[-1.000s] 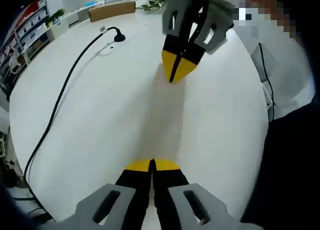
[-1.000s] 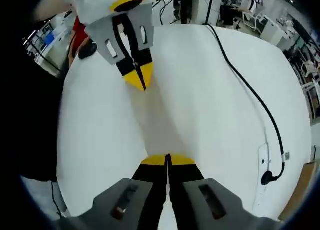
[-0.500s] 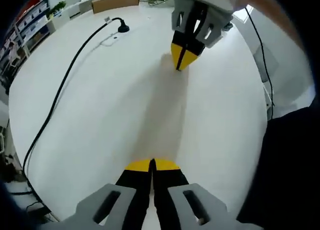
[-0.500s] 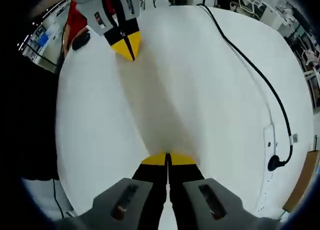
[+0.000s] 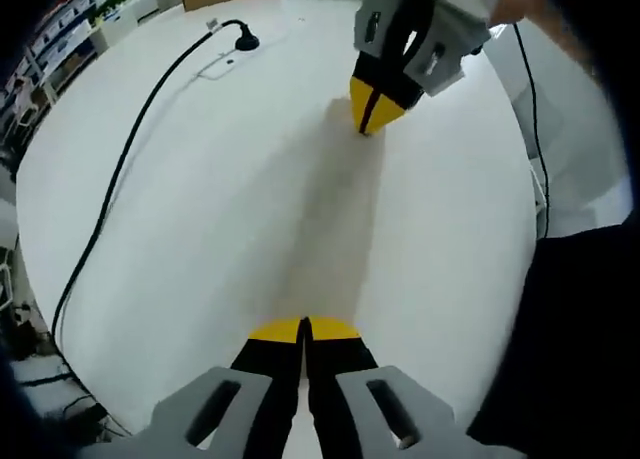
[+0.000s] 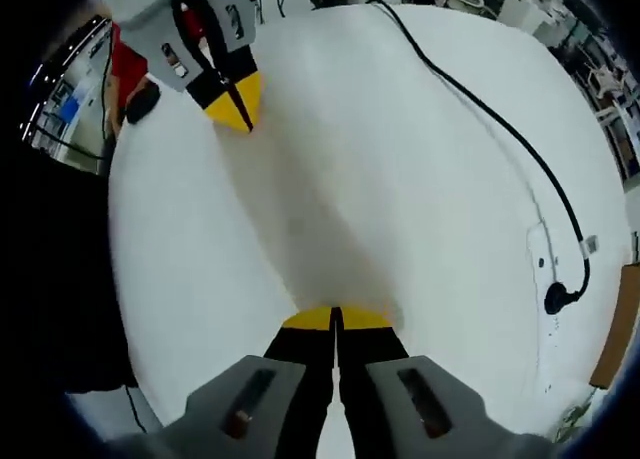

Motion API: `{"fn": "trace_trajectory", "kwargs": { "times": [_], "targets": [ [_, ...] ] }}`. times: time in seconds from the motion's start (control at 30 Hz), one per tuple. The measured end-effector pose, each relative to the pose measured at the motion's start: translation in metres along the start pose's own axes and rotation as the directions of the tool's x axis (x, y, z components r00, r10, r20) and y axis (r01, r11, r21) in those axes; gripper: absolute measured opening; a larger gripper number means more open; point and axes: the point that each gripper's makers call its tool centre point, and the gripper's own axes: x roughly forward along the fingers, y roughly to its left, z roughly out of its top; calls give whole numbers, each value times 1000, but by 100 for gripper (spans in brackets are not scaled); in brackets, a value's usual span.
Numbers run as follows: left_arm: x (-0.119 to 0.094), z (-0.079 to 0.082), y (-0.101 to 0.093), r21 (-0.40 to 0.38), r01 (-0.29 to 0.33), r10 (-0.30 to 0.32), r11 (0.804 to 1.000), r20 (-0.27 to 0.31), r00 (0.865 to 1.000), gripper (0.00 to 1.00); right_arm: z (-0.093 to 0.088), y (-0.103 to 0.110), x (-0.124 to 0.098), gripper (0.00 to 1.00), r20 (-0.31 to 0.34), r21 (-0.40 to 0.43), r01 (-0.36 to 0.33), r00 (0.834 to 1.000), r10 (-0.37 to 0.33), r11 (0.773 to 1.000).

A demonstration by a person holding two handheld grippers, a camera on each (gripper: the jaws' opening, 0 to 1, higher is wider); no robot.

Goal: Arrange the utensils inside the cutlery case until each visible utensil rests in its matching compartment.

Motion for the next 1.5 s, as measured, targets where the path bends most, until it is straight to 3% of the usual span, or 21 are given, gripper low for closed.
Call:
{"fn": "trace_trajectory", "kwargs": {
  "times": [0.03,0.1,0.13,0.17,0.23,0.27,0.37,0.4,0.57,0.63,0.77,0.97,1.07,1.3,1.5],
  "targets": [
    [-1,-3,-3,-2,20,-20,1000,4,1000,0,-2,-3,-2,0,12,-11,-3,1000,3,1000],
    [0,-13,-16,-130,102,-104,986,-7,995,0,-5,-5,-6,0,18,26,-25,1000,24,999],
    [2,-15,-13,-151,91,-94,984,-14,995,0,-4,-8,-6,0,26,54,-11,1000,10,998],
    [3,-16,-10,-115,79,-82,990,-17,997,0,-3,-9,-6,0,29,40,-11,1000,10,999],
    [10,-12,-11,-139,88,-91,986,-14,996,0,-2,-6,-4,0,30,34,-16,999,15,999],
    [7,-11,-11,-133,88,-91,987,-16,996,0,-8,-6,1,0,-17,-7,-8,1000,7,1000],
    [6,-11,-12,-80,69,-71,994,-30,997,0,-9,-4,6,0,-36,-2,15,999,-15,1000],
    [6,-11,-12,-75,65,-68,995,-32,997,0,-9,-2,6,0,-42,35,15,999,-14,999],
    [7,-11,-11,-95,48,-52,994,-38,998,0,-8,-3,7,0,-79,-23,23,997,-25,999],
    [6,-11,-10,-15,29,-30,999,-56,998,0,-8,-2,7,0,-99,-52,29,995,-34,998],
    [6,-10,-10,-51,17,-21,999,-89,996,0,-8,-2,7,0,-117,-79,43,992,-52,996],
    [6,-11,-12,27,-23,26,999,-133,991,0,-10,-3,6,0,-76,-50,50,996,-54,997],
    [6,-10,-11,15,-29,31,999,-146,989,0,-9,-2,7,0,-65,-70,69,995,-74,995],
    [5,-12,-11,13,-32,34,999,-152,988,0,-8,-3,7,0,-72,-39,67,995,-70,997],
    [6,-11,-11,64,-31,40,997,-140,989,0,-8,-4,6,0,-39,-35,59,997,-60,998]
  ]
}}
